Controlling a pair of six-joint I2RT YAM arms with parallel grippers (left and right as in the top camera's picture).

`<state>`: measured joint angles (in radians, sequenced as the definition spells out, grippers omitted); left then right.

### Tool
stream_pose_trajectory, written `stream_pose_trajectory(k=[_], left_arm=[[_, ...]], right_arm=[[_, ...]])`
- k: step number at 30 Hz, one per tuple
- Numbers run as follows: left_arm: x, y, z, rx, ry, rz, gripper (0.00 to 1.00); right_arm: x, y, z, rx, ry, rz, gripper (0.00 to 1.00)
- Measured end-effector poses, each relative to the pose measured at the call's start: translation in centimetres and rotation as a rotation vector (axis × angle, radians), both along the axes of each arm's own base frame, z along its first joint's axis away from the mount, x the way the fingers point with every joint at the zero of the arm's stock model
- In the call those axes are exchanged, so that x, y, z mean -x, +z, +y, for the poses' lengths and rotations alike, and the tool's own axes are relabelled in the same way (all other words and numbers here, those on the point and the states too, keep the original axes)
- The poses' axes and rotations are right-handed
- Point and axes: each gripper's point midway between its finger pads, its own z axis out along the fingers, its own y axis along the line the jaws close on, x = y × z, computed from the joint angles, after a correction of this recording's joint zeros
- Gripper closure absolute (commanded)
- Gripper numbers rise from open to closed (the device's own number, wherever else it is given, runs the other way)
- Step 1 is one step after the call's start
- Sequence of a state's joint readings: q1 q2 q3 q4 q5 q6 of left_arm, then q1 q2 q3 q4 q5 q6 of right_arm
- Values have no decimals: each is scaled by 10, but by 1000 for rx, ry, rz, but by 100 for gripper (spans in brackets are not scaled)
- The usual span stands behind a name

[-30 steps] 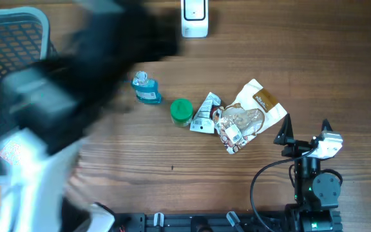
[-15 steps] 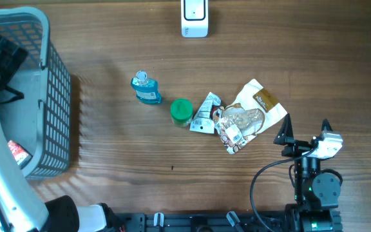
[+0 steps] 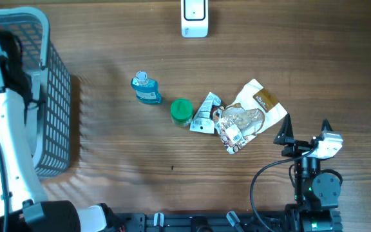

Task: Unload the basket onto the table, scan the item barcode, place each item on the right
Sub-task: 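Lower the left gripper into the basket and grasp the red tissue box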

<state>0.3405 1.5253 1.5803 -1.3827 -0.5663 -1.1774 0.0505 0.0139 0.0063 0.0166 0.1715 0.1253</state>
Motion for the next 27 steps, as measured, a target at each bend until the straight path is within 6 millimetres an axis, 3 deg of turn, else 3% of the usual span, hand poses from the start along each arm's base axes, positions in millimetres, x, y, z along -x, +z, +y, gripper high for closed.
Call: stream_pose_trajectory(k=[1,2,3,7,8,18,27], left_arm=[[6,-7,3,-4,65,-10,23],[15,-18,7,-5,147,-16,27],[19,-22,9,-6,187,-21,26],[35,-38,28,-23,390,-99,2],[37,-40,32,-26,424,-115,0],[54,-78,71,-37,658,-267,0],[39,-118,87,1,692,-324,0]], right_arm=[[0,0,0,0,0,0,0],[0,0,0,0,0,0,0],[0,0,0,0,0,0,0],[0,0,0,0,0,0,0],[0,0,0,0,0,0,0],[0,0,0,0,0,0,0],[0,0,0,0,0,0,0]])
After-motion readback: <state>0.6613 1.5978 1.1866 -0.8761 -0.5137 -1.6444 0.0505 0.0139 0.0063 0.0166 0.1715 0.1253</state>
